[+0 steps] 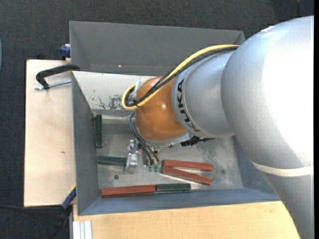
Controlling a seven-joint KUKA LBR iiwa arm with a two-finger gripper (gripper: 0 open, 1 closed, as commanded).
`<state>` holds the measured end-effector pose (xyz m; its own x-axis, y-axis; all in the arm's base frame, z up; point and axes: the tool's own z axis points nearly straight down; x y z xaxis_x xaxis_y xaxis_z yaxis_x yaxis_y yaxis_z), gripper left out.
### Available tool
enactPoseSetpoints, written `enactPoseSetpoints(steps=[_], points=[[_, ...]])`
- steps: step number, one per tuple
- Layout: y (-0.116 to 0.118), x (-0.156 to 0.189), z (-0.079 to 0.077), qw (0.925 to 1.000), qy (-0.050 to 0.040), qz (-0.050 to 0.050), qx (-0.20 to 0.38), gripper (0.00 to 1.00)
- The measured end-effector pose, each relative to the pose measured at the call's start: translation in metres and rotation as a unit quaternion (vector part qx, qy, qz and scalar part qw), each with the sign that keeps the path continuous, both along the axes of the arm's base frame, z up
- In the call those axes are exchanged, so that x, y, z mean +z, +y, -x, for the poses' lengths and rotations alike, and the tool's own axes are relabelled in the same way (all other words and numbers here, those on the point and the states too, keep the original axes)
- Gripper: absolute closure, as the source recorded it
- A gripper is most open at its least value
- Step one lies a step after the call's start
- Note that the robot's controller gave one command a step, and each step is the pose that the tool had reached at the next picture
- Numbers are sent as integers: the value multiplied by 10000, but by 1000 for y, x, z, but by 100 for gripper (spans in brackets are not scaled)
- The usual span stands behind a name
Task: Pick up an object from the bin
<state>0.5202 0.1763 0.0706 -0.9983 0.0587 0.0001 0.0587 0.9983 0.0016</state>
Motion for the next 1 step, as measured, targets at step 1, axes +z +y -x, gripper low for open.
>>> enactPoseSetpoints(steps=[1], points=[[0,0,0,10000,0,0,-2,100]])
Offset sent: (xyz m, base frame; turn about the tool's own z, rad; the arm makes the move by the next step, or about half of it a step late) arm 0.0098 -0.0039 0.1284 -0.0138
